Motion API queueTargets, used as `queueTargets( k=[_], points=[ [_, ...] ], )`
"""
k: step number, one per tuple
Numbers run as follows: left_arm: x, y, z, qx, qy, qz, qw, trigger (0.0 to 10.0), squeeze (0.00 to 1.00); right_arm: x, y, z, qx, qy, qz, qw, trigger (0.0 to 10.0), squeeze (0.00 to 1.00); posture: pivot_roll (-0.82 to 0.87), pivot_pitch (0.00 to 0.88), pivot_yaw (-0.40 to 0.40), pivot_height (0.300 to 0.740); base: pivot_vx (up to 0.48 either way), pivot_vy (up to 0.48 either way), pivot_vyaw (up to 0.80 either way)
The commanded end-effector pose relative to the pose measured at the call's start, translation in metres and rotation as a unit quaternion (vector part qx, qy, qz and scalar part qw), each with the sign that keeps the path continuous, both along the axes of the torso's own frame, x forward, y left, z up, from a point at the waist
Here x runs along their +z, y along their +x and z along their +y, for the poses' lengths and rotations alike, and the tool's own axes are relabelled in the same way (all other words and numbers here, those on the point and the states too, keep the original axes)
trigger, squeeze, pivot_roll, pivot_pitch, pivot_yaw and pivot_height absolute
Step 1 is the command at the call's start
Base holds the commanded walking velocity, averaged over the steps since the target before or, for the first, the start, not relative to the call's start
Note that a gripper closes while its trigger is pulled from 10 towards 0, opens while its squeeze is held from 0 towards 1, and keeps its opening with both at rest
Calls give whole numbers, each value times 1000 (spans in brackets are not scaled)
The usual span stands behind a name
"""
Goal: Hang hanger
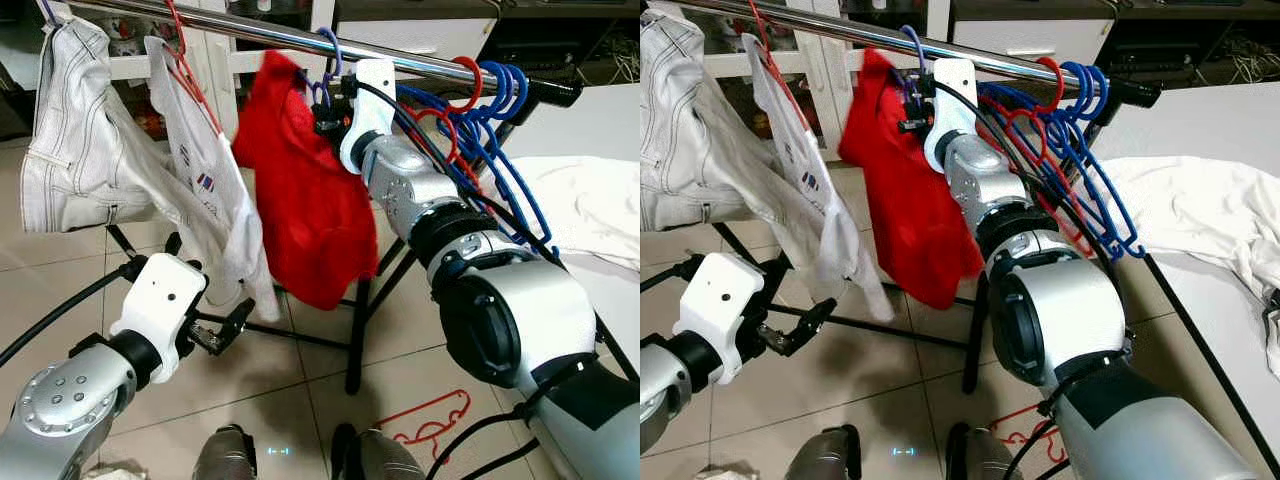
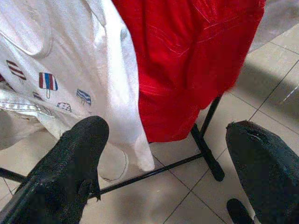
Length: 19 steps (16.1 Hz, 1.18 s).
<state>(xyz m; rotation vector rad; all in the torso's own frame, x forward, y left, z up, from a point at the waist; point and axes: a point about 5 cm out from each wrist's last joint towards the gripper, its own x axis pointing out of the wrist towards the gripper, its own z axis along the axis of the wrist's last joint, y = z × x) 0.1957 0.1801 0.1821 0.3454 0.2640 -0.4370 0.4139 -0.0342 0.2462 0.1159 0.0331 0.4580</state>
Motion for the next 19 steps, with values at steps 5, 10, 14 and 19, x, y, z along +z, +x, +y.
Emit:
queueTargets(
  k=[5,10,14,19],
  points=[
    [2,-1,-1,-4,1,-3,1000,10000,0,4,0,2,5,8,1,1000,0,0,290,245,-115,740,0,0,0],
    [-1,7,-4,-2,-7,-11,1000,10000,0,15,2,-6,8,3,-30,999,0,0,248,199,-116,740,0,0,0],
    [-9,17,-21,-4,-36,-18,999,10000,0,30,4,-26,47,28,-86,995,0,0,197,134,-111,740,0,0,0],
    [-11,30,-30,-5,-49,-38,998,10000,0,20,-2,-53,121,9,-126,985,0,0,169,85,-94,740,0,0,0]
  ],
)
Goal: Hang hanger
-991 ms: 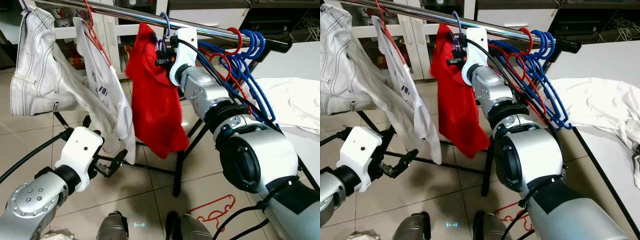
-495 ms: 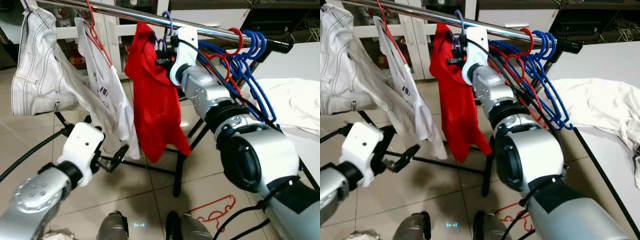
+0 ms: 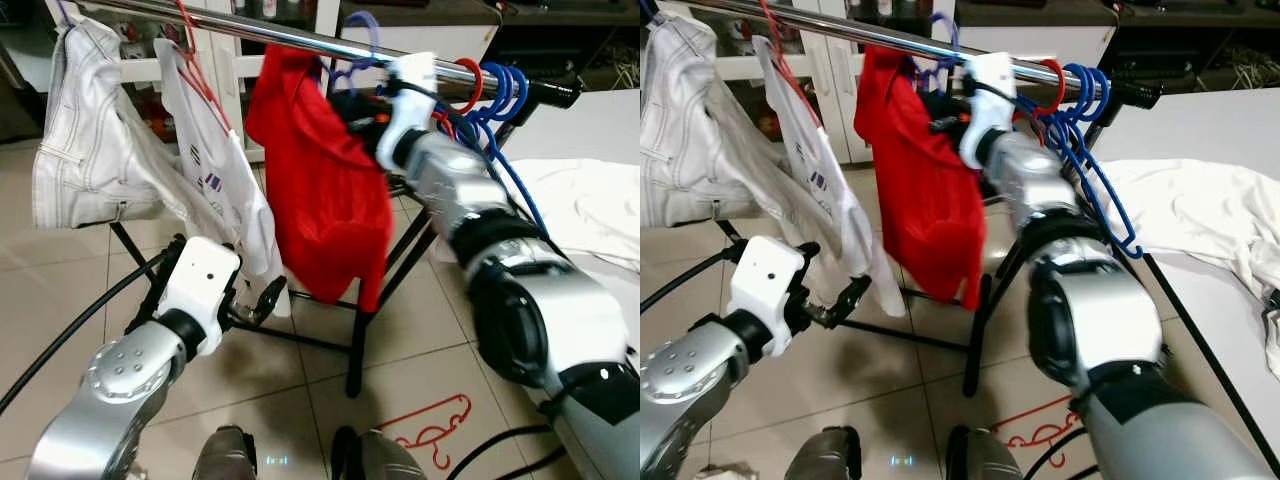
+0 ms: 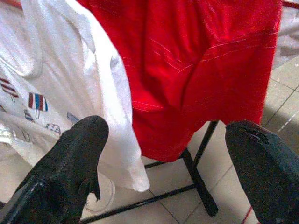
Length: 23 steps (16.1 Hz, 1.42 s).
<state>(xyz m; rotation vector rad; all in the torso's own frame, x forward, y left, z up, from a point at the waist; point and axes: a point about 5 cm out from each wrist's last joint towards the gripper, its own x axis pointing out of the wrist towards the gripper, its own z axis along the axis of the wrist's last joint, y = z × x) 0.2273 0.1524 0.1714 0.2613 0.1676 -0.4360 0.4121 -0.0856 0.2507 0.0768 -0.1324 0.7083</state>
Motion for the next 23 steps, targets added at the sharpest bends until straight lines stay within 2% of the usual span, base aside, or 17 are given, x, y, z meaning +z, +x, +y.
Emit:
queueTargets(
  k=[1,2,3,4,6,7,8,11,12,13,14,15,17,18,19,21,23],
  points=[
    [0,1,-4,-7,0,-10,1000,10000,0,6,-4,-9,20,-7,-44,999,0,0,165,74,-87,740,0,0,0],
    [0,1,-4,-7,0,-10,1000,10000,0,6,-4,-9,20,-7,-44,999,0,0,165,74,-87,740,0,0,0],
    [2,2,-6,-11,-6,-14,1000,10000,0,0,-9,-16,29,-16,-52,998,0,0,163,67,-82,740,0,0,0],
    [5,5,-7,-19,-19,-21,999,10000,0,-14,-22,-28,46,-30,-66,996,0,0,152,42,-56,740,0,0,0],
    [9,9,-7,-20,-19,-30,999,10000,0,-25,-40,-42,48,-37,-75,995,0,0,147,36,-43,740,0,0,0],
    [10,14,-8,-26,-18,-34,999,10000,0,-33,-58,-52,43,-43,-77,995,0,0,134,28,-23,740,0,0,0],
    [10,16,-9,-28,-19,-34,999,10000,0,-36,-64,-55,43,-45,-77,995,0,0,134,28,-23,740,0,0,0],
    [-4,17,-12,-2,-20,-18,1000,10000,0,-65,-108,-70,16,-65,-37,997,0,0,97,31,-13,740,0,0,0],
    [-17,14,-13,31,-21,-8,999,10000,0,-86,-136,-76,-15,-63,9,998,0,0,76,42,-10,740,0,0,0],
    [-20,13,-13,40,-21,-5,999,10000,0,-90,-142,-77,-24,-62,22,998,0,0,70,43,-8,740,0,0,0],
    [-22,12,-13,47,-33,-2,998,10000,0,-95,-149,-78,-40,-69,31,996,4314,0,36,50,7,740,0,0,0],
    [-28,13,-17,51,-58,5,997,10000,0,-107,-161,-83,-95,-86,55,990,10000,0,-3,84,13,740,0,0,0],
    [-32,13,-22,49,-58,9,997,10000,0,-112,-174,-86,-149,-131,60,978,10000,0,-13,86,-3,740,-277,0,0],
    [-32,13,-22,51,-57,7,997,10000,0,-111,-176,-85,-151,-135,62,977,10000,0,-7,88,-9,740,-281,0,0],
    [-31,12,-18,62,-56,4,996,10000,0,-112,-179,-83,-151,-131,75,977,10000,0,9,79,-20,740,-277,0,0],
    [-29,10,-6,84,-50,-5,995,10000,0,-119,-173,-77,-154,-79,102,980,10000,0,38,63,-49,740,-264,0,0],
    [-30,9,-1,93,-46,-8,995,10000,0,-121,-170,-68,-148,-69,110,981,10000,0,55,46,-61,740,-249,0,0]
  ],
)
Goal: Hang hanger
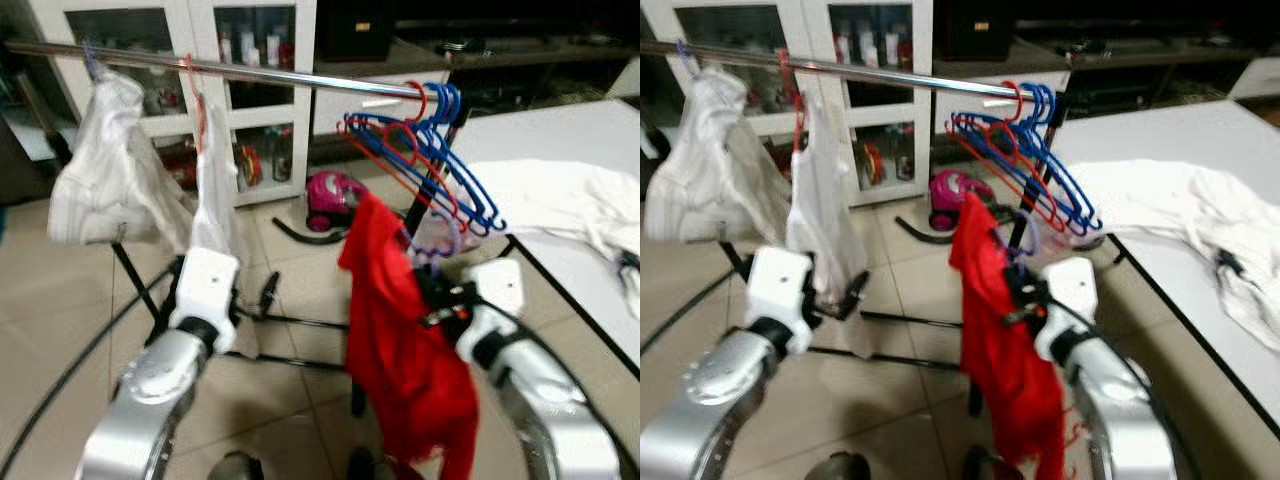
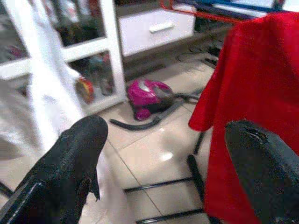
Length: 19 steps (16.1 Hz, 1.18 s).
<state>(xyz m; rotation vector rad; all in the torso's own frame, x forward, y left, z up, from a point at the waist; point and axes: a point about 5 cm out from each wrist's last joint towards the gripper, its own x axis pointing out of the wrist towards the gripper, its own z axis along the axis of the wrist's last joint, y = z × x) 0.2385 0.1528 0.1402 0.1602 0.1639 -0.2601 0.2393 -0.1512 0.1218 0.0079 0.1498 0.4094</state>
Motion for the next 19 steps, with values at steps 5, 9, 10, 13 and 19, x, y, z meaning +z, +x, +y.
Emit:
queueTargets(
  k=[5,9,10,13,19],
  points=[
    [0,-2,3,13,20,-10,1000,10000,0,11,9,12,17,17,-10,1000,10000,0,90,21,-72,740,0,0,0],
    [2,-1,5,1,18,-17,1000,10000,0,6,2,3,-10,23,5,1000,10000,0,79,0,-52,740,0,-159,0],
    [2,-1,5,1,18,-16,1000,10000,0,5,1,3,-12,24,6,1000,10000,0,78,0,-50,740,0,-345,0],
    [2,0,5,-12,22,-13,1000,10000,0,2,-5,8,3,41,20,999,10000,0,76,0,-15,740,0,-344,0],
    [5,-1,10,-3,-15,-3,1000,10000,0,5,-10,15,74,31,18,997,10000,0,84,27,-12,740,0,125,800]
  ],
)
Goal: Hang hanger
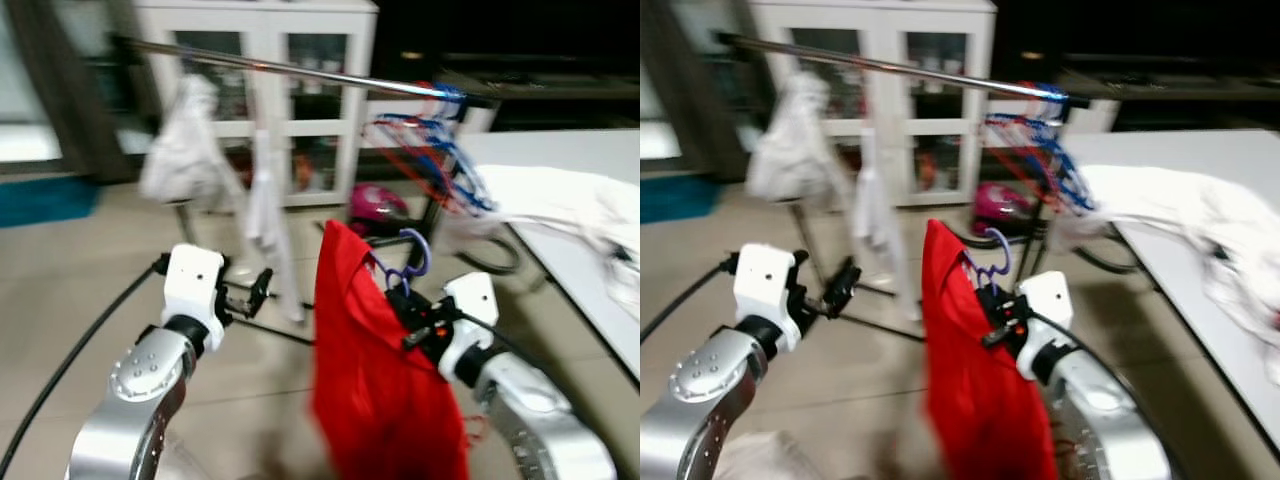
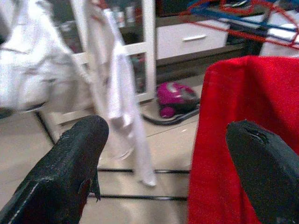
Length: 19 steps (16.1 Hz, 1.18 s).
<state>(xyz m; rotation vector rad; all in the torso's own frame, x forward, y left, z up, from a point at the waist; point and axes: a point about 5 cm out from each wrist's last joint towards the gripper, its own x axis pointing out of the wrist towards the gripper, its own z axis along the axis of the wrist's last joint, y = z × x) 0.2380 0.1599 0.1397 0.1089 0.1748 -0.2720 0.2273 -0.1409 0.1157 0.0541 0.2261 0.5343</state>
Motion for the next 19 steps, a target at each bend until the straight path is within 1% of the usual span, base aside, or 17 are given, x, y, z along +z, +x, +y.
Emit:
queueTargets(
  k=[1,2,3,4,5,6,7,8,9,11,12,13,14,16,17,18,19],
  points=[
    [6,-1,4,2,17,-11,1000,10000,0,12,3,4,20,11,-27,999,10000,0,90,28,-16,740,0,480,800],
    [6,-1,6,3,28,-14,1000,10000,0,12,3,4,24,7,-30,999,10000,0,90,28,-16,740,0,0,800],
    [9,0,6,-9,38,-18,999,10000,0,12,6,4,23,15,-26,999,10000,0,96,28,-18,740,0,0,0],
    [14,2,8,-28,37,-20,999,10000,0,16,10,3,19,12,-37,999,10000,0,101,29,-17,740,0,0,0],
    [19,5,7,-44,19,-26,998,10000,1000,20,13,3,12,8,-47,999,10000,0,103,29,-17,740,0,0,0],
    [21,6,7,-50,10,-29,998,10000,1000,21,15,3,8,9,-50,999,10000,0,103,29,-17,740,0,0,0],
    [23,11,0,-91,3,-26,995,10000,1000,27,19,3,0,6,-72,997,10000,0,99,27,-18,740,0,0,0],
    [23,13,-5,-114,-8,-21,993,10000,1000,30,20,4,3,7,-82,997,10000,0,96,25,-21,740,0,0,0],
    [23,14,-7,-122,-12,-19,992,10000,1000,31,20,5,6,10,-86,996,10000,0,96,25,-21,740,0,0,0],
    [15,21,-18,-174,-35,2,984,10000,1000,35,21,7,7,12,-96,995,10000,0,89,26,-28,740,0,0,0],
    [13,26,-21,-188,-36,5,981,10000,1000,37,22,8,8,13,-99,995,10000,0,87,27,-25,740,0,0,0],
    [13,28,-23,-197,-40,6,980,10000,1000,37,22,9,9,12,-101,995,10000,0,86,28,-25,740,0,0,0],
    [15,31,-30,-232,-51,3,971,10000,1000,38,22,10,13,13,-105,994,10000,0,85,29,-23,740,0,0,0],
    [18,39,-36,-249,-46,-9,967,10000,1000,39,21,12,15,13,-107,994,10000,0,83,31,-18,740,0,0,0],
    [19,47,-38,-255,-49,-19,965,10000,1000,40,21,13,17,14,-108,994,10000,0,79,31,-15,740,0,0,0],
    [21,51,-42,-267,-59,-24,962,10000,1000,40,21,13,18,14,-109,994,10000,0,77,32,-15,740,0,0,0],
    [19,59,-46,-274,-34,-25,961,10000,965,40,21,14,19,14,-110,994,10000,0,75,31,-14,740,0,0,0]
  ],
)
